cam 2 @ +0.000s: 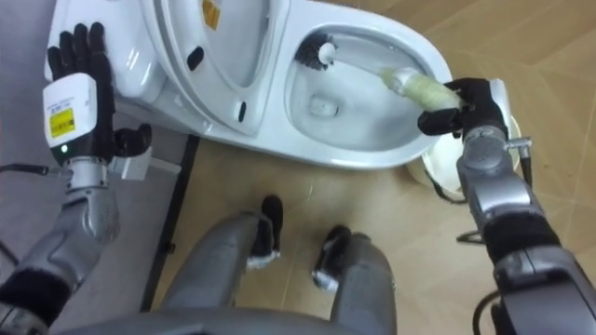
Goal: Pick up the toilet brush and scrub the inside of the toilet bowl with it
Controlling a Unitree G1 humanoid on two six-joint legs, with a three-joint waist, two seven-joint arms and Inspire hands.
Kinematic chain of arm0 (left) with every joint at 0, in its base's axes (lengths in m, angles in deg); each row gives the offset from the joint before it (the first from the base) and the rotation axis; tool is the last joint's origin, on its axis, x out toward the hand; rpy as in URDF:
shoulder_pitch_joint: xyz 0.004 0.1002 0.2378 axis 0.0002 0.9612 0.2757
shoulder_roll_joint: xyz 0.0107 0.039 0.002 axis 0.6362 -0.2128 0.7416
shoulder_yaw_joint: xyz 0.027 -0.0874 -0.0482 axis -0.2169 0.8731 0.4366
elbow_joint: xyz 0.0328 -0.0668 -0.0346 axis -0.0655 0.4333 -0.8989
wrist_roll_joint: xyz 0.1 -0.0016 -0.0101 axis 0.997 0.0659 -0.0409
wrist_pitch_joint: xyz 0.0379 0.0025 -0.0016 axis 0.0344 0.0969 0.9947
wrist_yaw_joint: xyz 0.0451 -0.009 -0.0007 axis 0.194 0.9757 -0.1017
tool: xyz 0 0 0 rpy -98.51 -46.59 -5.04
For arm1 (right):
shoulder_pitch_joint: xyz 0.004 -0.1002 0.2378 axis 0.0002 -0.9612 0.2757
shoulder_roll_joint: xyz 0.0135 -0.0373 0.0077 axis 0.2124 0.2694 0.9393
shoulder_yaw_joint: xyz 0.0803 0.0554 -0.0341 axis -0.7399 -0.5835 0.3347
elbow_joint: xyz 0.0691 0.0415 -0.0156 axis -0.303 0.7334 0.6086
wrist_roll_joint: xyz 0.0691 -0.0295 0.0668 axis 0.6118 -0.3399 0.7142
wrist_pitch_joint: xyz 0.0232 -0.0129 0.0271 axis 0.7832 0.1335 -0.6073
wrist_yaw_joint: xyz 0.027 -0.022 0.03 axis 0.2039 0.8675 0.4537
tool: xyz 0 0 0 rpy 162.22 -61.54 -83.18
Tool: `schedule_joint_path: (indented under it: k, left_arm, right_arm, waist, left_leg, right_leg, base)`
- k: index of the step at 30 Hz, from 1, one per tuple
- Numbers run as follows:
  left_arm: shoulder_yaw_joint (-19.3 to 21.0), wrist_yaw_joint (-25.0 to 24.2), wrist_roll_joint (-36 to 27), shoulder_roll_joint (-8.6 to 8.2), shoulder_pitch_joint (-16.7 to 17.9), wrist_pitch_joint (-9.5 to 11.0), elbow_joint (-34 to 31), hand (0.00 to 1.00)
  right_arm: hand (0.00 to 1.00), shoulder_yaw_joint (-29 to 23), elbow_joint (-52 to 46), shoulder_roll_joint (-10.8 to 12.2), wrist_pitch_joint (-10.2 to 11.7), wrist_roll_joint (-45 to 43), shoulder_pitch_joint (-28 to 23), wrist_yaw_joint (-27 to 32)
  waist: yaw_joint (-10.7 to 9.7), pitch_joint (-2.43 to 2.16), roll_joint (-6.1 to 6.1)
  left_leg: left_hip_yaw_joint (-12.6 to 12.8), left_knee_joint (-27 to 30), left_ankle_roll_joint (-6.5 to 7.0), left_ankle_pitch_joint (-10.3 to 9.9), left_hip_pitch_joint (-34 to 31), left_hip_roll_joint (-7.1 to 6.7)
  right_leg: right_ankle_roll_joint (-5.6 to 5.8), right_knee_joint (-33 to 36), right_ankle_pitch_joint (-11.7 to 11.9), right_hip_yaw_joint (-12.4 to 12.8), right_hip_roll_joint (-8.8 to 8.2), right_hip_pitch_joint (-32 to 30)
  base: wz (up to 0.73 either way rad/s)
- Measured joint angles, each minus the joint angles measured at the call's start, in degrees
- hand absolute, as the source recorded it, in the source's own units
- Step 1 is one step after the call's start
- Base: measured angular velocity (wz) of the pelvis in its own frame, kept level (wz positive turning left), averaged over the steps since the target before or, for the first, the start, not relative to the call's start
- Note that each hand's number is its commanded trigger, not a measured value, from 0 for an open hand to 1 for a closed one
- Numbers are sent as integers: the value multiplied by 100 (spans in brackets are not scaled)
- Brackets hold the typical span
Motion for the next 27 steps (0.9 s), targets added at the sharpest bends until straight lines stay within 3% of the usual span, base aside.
schedule_joint_path:
  k: [3, 8, 12, 15, 16, 19, 21, 23, 27]
  left_arm:
    - [180, -65, 36, -60, 436, 48, 44, 0]
    - [561, -87, -63, -276, 1307, 63, 84, 0]
    - [892, -98, -76, -406, 1899, 174, 187, 0]
    - [977, -111, -43, -487, 2154, 291, 365, 0]
    - [981, -121, -44, -494, 2180, 290, 401, 0]
    - [1063, -250, -49, -609, 2331, 265, 610, 0]
    - [1081, -369, -47, -613, 2385, 248, 660, 0]
    - [1170, -504, -81, -636, 2388, 240, 722, 0]
    - [1261, -628, -435, -670, 2399, 261, 892, 0]
  right_arm:
    - [100, -152, -294, -1, 34, -431, -354, 0]
    - [100, -653, -1151, 2, 130, -525, -1243, 11]
    - [100, -1463, -2011, 312, 888, 60, -1660, 245]
    - [100, -1772, -2225, 492, 1360, 27, -1817, 297]
    - [100, -1792, -2230, 492, 1427, 25, -1847, 285]
    - [100, -1913, -2401, 518, 1620, -274, -2264, 164]
    - [100, -1914, -2401, 600, 1614, -373, -2459, 117]
    - [100, -1913, -2393, 651, 1612, -513, -2642, 78]
    - [100, -1913, -2395, 656, 1612, -742, -2954, 56]
  waist:
    - [-21, -123, -1]
    - [-75, -180, -38]
    - [-124, -274, -45]
    - [-128, -329, -112]
    - [-132, -343, -135]
    - [-178, -343, -168]
    - [-245, -340, -175]
    - [-257, -306, -192]
    - [-265, -282, -226]
  left_leg:
    - [-5, -173, -3, 0, 348, -1]
    - [2, -556, -10, 3, 1135, 0]
    - [-8, -872, -44, -17, 1735, 36]
    - [-14, -1087, -72, -45, 2156, 33]
    - [-17, -1113, -75, -52, 2207, 26]
    - [-21, -1183, -79, -105, 2432, 30]
    - [-16, -1197, -82, -128, 2485, 33]
    - [36, -1270, -83, -130, 2559, 30]
    - [190, -1418, -92, -135, 2683, 33]
  right_leg:
    - [41, -260, 23, 3, 56, 377]
    - [127, -846, 107, -58, 153, 1252]
    - [185, -1400, 258, -65, 299, 1899]
    - [241, -1766, 331, -51, 386, 2380]
    - [248, -1801, 335, -48, 389, 2433]
    - [282, -2050, 405, -61, 443, 2752]
    - [288, -2138, 423, -74, 458, 2838]
    - [288, -2143, 425, -38, 452, 2860]
    - [290, -2142, 420, 152, 453, 2829]
  base:
    - [-3]
    - [-1]
    - [-3]
    - [0]
    - [0]
    - [0]
    - [-2]
    - [-10]
    - [-23]
